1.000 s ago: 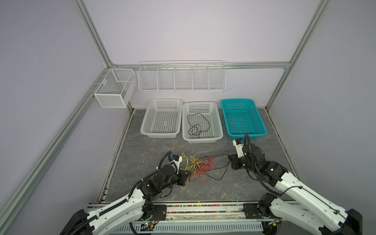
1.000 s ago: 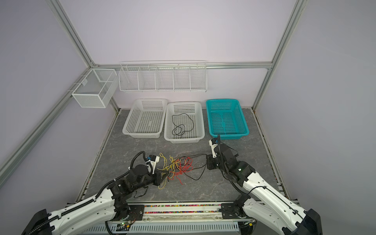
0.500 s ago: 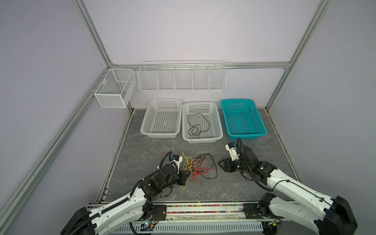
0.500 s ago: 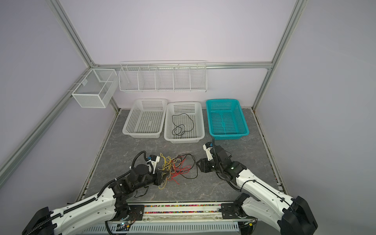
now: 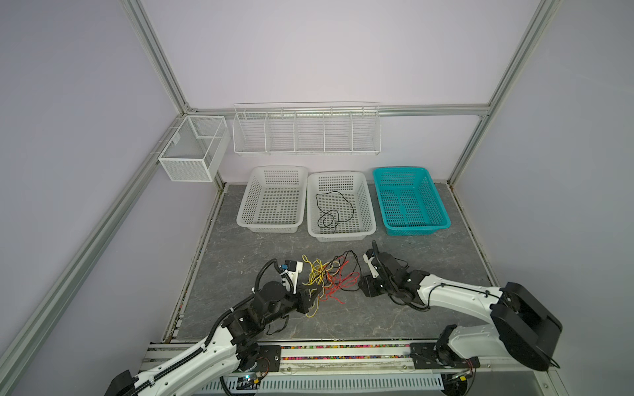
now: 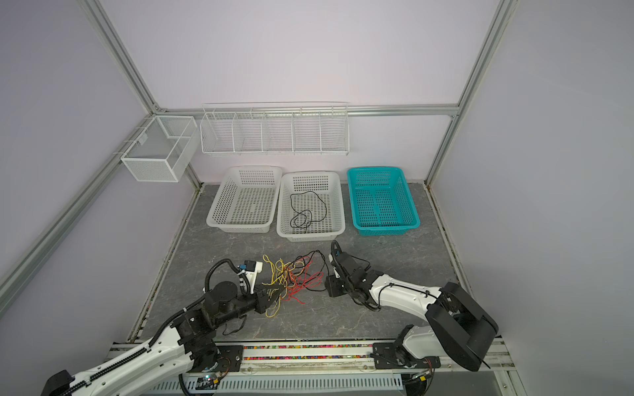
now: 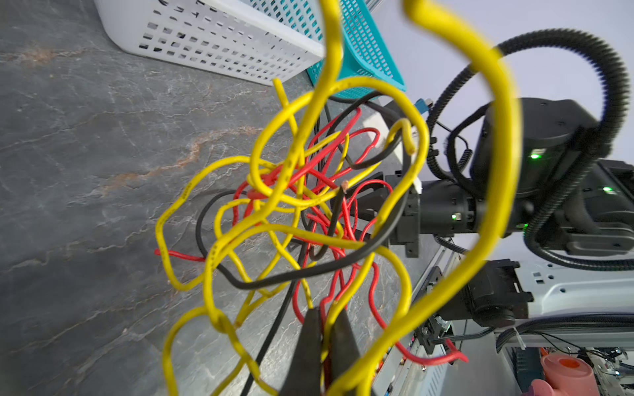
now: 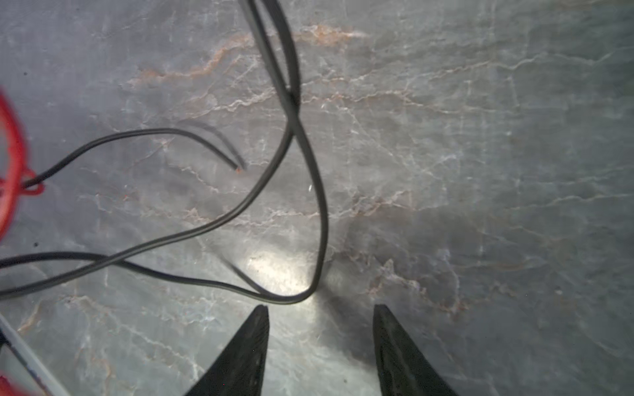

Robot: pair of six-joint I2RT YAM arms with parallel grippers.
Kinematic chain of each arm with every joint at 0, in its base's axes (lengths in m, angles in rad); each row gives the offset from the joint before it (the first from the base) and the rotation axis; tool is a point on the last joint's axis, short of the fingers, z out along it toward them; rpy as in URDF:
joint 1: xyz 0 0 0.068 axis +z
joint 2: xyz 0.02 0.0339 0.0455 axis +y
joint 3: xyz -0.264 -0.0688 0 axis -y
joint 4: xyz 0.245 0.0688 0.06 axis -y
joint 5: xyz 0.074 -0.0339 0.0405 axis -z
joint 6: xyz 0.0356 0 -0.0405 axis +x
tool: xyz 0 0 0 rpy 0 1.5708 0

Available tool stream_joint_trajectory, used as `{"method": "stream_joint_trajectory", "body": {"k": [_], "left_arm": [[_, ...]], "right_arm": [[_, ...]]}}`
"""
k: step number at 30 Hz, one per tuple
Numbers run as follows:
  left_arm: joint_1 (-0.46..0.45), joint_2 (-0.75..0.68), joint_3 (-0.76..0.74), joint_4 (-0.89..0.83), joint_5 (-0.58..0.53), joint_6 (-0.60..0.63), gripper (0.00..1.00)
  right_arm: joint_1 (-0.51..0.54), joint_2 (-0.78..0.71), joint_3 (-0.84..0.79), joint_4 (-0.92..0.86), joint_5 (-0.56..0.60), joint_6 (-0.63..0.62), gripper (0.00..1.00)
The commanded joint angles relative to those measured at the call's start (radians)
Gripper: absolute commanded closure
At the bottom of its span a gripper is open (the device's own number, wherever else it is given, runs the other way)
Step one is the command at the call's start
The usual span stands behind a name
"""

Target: Untangle the cables

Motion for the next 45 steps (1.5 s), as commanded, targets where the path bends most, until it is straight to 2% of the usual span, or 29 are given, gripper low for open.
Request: {"method": "stream_joint_trajectory", "body": {"k": [1,9,11,14,19,25,32,38,41,45], "left_arm": [[0.004,-0.031,-0.006,0.039,0.024,-0.011,1.0],[0.004,-0.046,-0.006,0.047,0.051,-0.016,1.0],[0.004,-0.051,-0.006,0.041,0.049,-0.016,1.0],[0.005,-0.067,-0.006,0.012,0.032,-0.013,1.0],[0.005,-0.068,0.001,-0.088,-0.045,-0.006,1.0],[0.006,0.059,0.025,-0.16,-0.131,0.002,1.0],[0.01,0.175,0.047,-0.159,-0.184,0.001,1.0],[0.037,0.224,0.04,-0.168,-0.194,0.0,1.0],[0.044,0.222,0.032,-0.171,-0.194,0.001,1.0],[0.054,0.211,0.025,-0.189,-0.208,-0.001,1.0]], "right_arm": [[0.005,0.039,0.028,0.09,0.06,-0.016,0.49],[0.005,0.104,0.031,0.248,0.054,-0.054,0.51],[0.006,0.095,0.029,0.253,0.079,-0.062,0.6],[0.005,0.05,0.032,0.193,0.158,-0.069,0.82],[0.003,-0.105,0.041,-0.004,0.265,-0.093,0.93],[-0.026,-0.394,0.068,-0.253,0.3,-0.129,0.94],[-0.098,-0.636,0.237,-0.517,0.316,-0.178,0.94],[-0.119,-0.676,0.46,-0.67,0.368,-0.211,0.94],[-0.119,-0.662,0.536,-0.717,0.371,-0.224,0.94],[-0.119,-0.652,0.624,-0.783,0.432,-0.228,0.94]]}}
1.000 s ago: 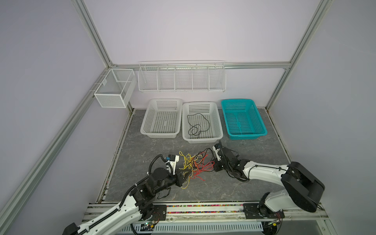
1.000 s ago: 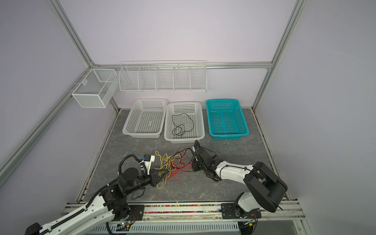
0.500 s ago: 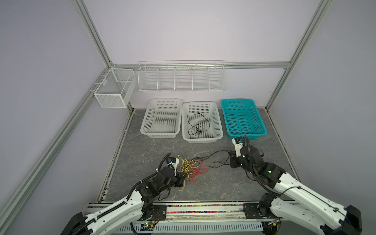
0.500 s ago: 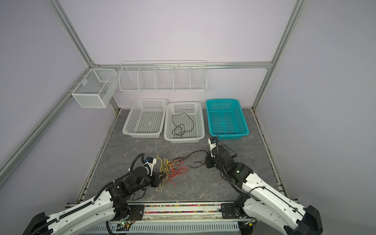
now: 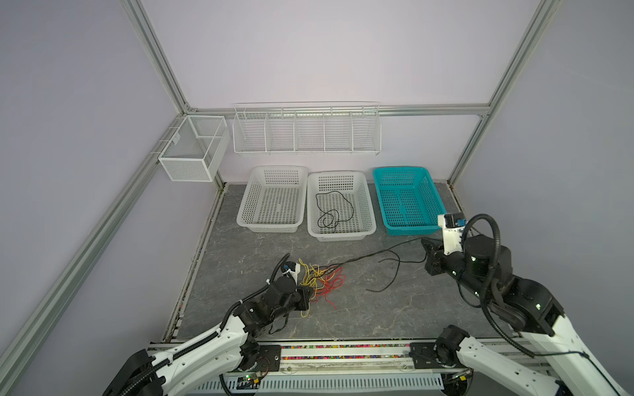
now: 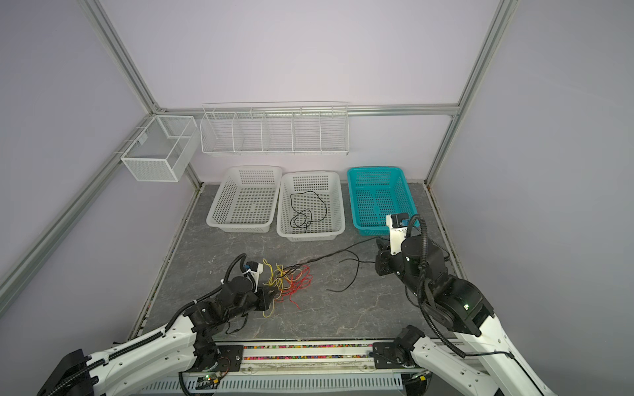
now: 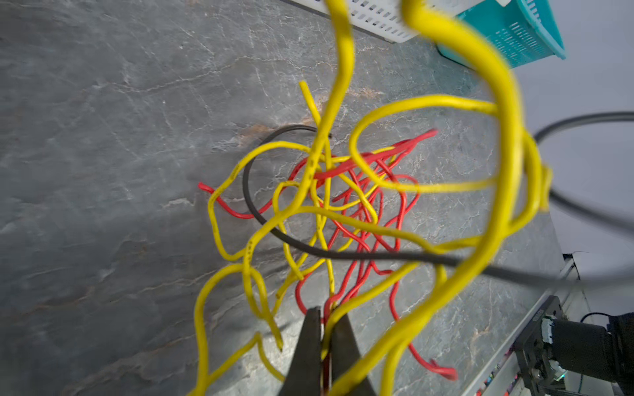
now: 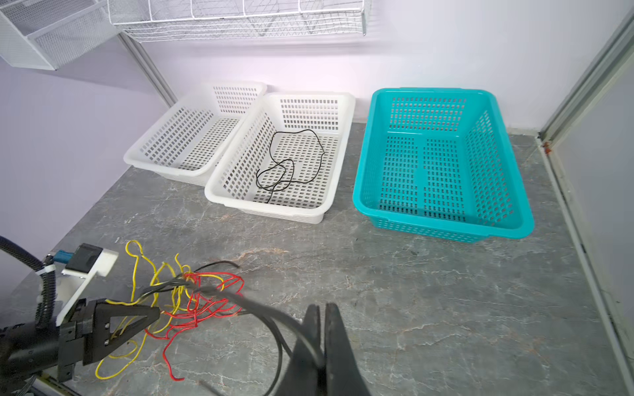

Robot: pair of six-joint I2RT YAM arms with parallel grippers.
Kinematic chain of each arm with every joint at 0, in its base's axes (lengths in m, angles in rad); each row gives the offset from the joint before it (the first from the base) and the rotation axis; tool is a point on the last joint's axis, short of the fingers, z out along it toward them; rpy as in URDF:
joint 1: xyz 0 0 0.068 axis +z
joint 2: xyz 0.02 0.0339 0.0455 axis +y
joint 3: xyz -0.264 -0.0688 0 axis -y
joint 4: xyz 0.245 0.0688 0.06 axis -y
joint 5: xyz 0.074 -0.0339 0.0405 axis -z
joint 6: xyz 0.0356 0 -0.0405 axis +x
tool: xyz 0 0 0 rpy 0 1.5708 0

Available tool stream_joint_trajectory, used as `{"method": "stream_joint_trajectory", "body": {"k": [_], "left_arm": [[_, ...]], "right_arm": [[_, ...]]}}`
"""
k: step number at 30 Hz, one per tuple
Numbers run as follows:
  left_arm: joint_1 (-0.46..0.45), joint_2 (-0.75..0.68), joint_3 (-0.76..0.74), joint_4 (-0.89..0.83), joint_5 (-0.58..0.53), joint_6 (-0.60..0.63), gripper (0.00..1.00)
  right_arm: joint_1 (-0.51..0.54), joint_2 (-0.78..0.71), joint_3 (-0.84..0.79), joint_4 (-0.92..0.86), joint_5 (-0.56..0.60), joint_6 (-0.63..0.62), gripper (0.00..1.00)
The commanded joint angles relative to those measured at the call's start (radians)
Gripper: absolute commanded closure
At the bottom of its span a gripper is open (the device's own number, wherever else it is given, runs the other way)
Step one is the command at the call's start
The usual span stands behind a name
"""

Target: Untangle the cables

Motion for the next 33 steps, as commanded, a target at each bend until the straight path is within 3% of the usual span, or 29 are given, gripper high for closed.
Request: {"method": "stream_joint_trajectory", "body": {"k": [1,5,12,18,23,26,31,33], "left_arm": [[0.018,-0.004,-0.006,-0.062,-0.057,-0.008,1.0],[0.025,-0.001,-0.007,-0.045,-0.041,-0.007,1.0],[0.04,0.032,0.004,-0.051,-0.056,-0.003,1.0],[0.042,0.039,-0.002,0.03,-0.011,-0.017,1.0],[0.042,0.023,0.013,0.052,0.006,-0.012,1.0],[0.043,0.011,0.015,0.082,0.027,-0.01,1.0],[0.043,-0.008,0.016,0.118,0.059,0.001,1.0],[0.042,-0.004,0.021,0.115,0.064,0.005,1.0]], "right_arm": [[-0.013,-0.003,0.069,-0.071,0.09,-0.015,0.94],[-0.012,0.013,0.091,-0.063,-0.054,-0.012,0.94],[-0.012,-0.001,0.068,-0.083,0.021,-0.001,0.94],[-0.012,0.079,-0.039,-0.067,-0.267,-0.011,0.86],[0.005,0.132,-0.187,-0.013,-0.351,0.035,0.82],[0.023,0.126,-0.254,0.053,-0.377,0.051,0.75],[0.076,0.183,-0.312,0.225,-0.489,0.018,0.55],[0.13,0.24,-0.308,0.304,-0.472,-0.016,0.48]]}}
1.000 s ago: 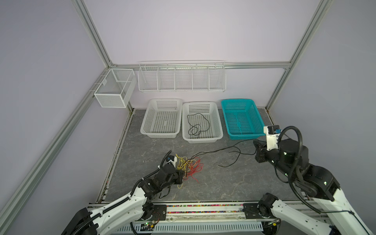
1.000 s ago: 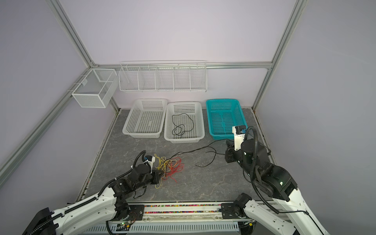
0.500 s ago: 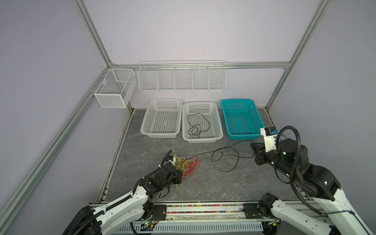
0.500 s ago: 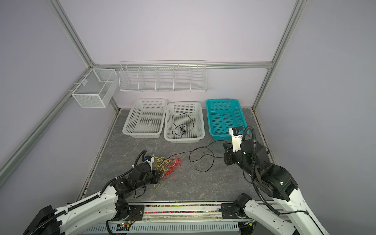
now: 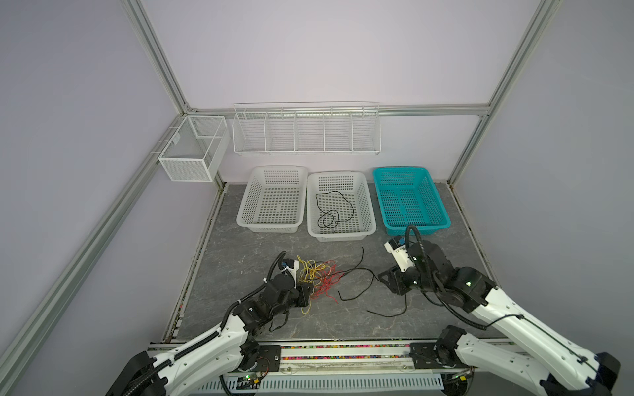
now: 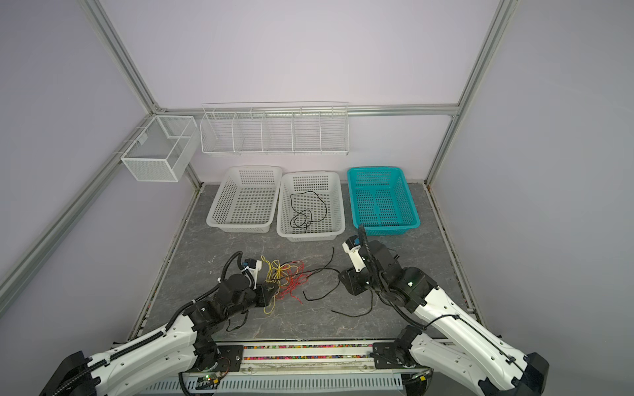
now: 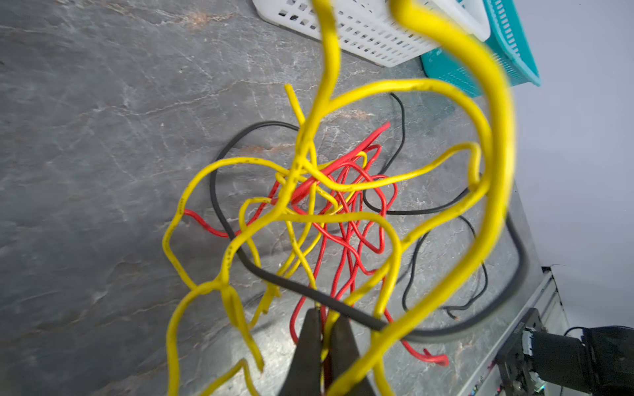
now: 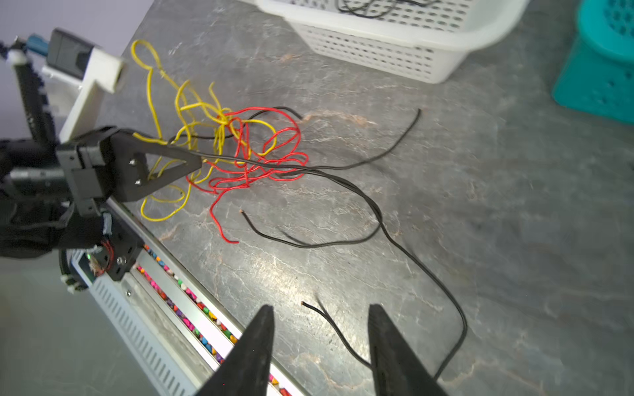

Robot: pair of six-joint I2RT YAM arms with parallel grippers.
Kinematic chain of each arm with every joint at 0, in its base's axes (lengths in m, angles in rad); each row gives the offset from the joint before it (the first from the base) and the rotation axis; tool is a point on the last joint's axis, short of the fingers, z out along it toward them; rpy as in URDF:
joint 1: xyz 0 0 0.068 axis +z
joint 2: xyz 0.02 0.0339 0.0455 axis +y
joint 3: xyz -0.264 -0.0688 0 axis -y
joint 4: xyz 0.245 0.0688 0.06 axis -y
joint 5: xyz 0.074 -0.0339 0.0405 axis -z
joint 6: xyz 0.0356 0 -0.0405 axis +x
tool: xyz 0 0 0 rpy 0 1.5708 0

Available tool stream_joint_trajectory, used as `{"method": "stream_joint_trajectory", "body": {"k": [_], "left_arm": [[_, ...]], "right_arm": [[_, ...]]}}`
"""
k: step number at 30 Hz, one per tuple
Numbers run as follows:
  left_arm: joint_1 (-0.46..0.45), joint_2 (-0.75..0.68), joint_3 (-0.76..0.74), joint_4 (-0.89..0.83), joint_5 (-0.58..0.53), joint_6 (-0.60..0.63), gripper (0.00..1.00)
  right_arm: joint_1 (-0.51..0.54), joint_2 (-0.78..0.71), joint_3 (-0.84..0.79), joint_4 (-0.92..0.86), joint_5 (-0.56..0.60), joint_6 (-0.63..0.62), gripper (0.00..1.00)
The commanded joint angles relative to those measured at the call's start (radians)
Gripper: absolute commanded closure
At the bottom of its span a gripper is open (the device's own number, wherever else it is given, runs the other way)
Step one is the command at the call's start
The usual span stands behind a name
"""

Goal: Untangle the cables
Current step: 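Move the right gripper back to the bundle and grasp another black wire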

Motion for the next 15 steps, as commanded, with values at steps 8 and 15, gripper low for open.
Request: {"method": "stream_joint_trajectory", "body": {"k": [8,15], "left_arm": [[0.004,0.005,0.029,0.04,0.056,0.014,1.0],[0.005,-0.012,0.035,0.018,0.074,0.026,1.0]], "right_arm": [[0.191,0.374,0.115,0.335,0.103,-0.259,0.44],[0.226,0.478,0.14,0.398,0.137,-0.377,0.43]]}}
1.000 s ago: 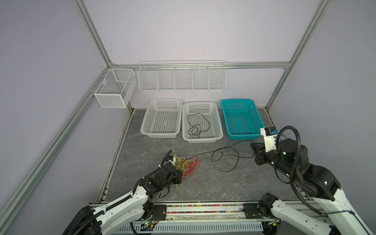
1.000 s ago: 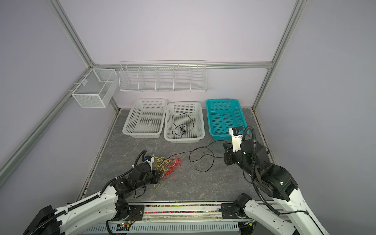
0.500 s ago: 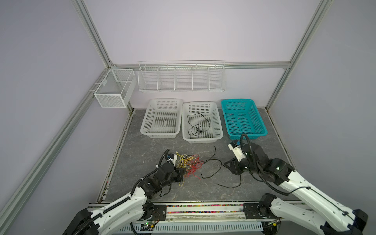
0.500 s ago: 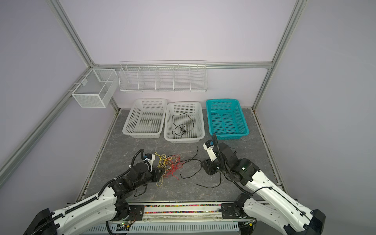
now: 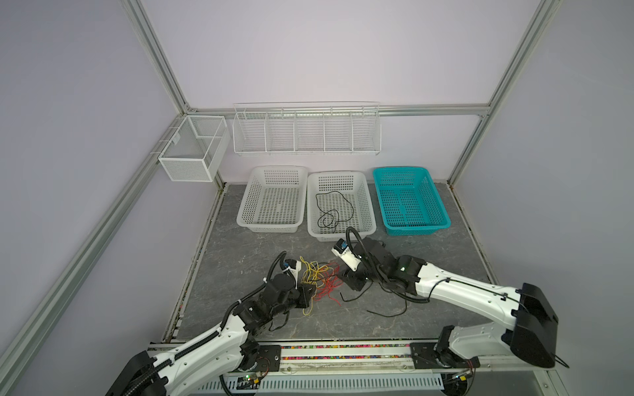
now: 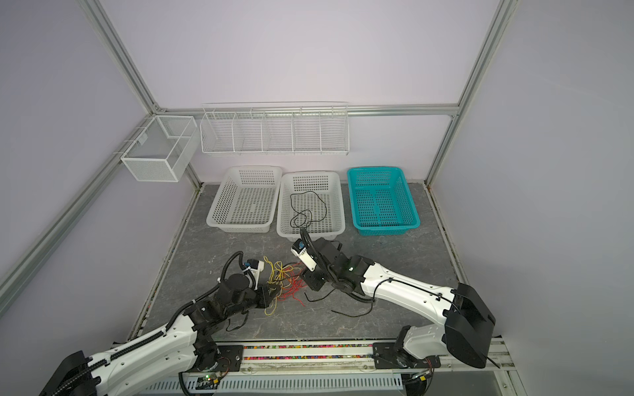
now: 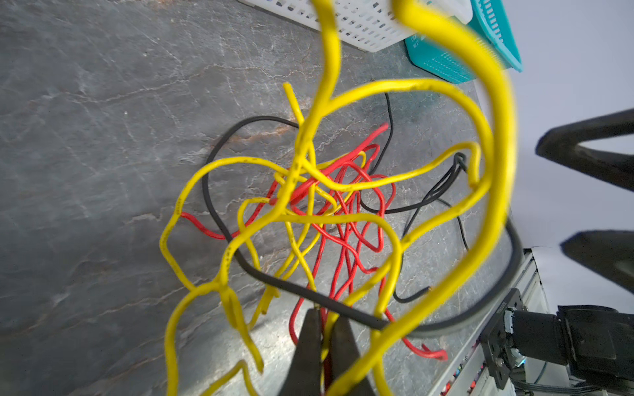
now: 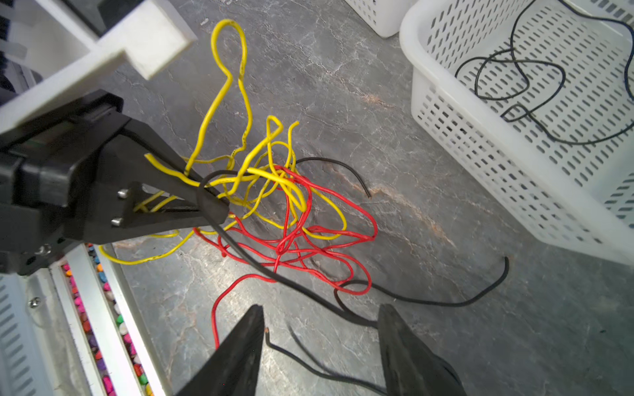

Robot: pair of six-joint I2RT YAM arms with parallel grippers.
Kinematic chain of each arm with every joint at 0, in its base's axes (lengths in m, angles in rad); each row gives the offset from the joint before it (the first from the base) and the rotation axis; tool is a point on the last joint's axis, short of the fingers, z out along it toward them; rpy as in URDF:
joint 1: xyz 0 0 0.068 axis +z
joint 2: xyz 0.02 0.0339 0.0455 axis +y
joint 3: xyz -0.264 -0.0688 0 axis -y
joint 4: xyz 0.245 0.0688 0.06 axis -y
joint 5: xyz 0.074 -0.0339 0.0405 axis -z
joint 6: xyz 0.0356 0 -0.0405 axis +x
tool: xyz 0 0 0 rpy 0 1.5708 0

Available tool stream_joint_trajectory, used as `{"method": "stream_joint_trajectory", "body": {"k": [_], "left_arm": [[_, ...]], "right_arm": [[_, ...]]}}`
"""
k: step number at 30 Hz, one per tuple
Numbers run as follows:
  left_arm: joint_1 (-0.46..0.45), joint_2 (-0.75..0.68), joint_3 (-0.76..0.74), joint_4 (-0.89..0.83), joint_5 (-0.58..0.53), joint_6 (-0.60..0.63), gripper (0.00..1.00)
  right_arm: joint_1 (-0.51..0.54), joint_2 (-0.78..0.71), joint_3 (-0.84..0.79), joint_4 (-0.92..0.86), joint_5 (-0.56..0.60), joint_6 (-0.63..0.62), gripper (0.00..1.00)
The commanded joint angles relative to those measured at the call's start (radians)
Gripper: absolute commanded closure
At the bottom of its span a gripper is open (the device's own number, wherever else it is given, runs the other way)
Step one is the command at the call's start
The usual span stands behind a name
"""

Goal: Untangle the cables
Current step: 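Move the right gripper back to the bundle and grasp another black wire, then pull the black wire out with the right gripper and lift it over the white basket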

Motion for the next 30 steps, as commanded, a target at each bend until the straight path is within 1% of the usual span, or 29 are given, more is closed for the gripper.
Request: {"method": "stream_joint_trajectory", "body": {"k": [1,4,10,17,19,21,22,23,24,26,27,30], "left_arm": [[0.004,-0.014,0.034,0.01,0.02,0.019,1.0],[0.004,-0.011,0.033,0.008,0.023,0.025,1.0],[0.004,-0.005,0.029,0.013,0.031,0.026,1.0],[0.004,-0.012,0.035,0.002,0.037,0.029,1.0],[0.004,-0.022,0.033,-0.002,0.037,0.029,1.0],[0.004,-0.031,0.026,-0.003,0.036,0.028,1.0],[0.004,-0.033,0.025,-0.002,0.035,0.026,1.0],[0.004,-0.034,0.024,-0.005,0.036,0.028,1.0],[0.004,-0.032,0.025,-0.007,0.038,0.028,1.0],[0.004,-0.028,0.022,-0.009,0.044,0.029,1.0],[0.004,-0.028,0.02,-0.009,0.045,0.028,1.0],[0.004,-0.027,0.009,-0.009,0.045,0.028,1.0]], "right_arm": [[0.015,0.023,0.023,0.056,0.025,-0.1,0.43],[0.022,0.038,0.029,0.054,-0.001,-0.109,0.43],[0.031,0.06,-0.007,0.092,-0.075,-0.113,0.42],[0.037,0.139,0.018,0.085,-0.072,-0.138,0.43],[0.037,0.15,0.015,0.098,-0.065,-0.14,0.45],[0.036,0.172,0.029,0.091,-0.022,-0.14,0.55],[0.036,0.179,0.039,0.08,-0.001,-0.143,0.63],[0.037,0.18,0.05,0.068,0.031,-0.143,0.73],[0.038,0.174,0.057,0.061,0.076,-0.14,0.82],[0.036,0.145,0.068,0.046,0.146,-0.143,0.92],[0.035,0.121,0.071,0.043,0.185,-0.145,0.93],[0.02,0.043,0.097,0.016,0.255,-0.151,0.93]]}}
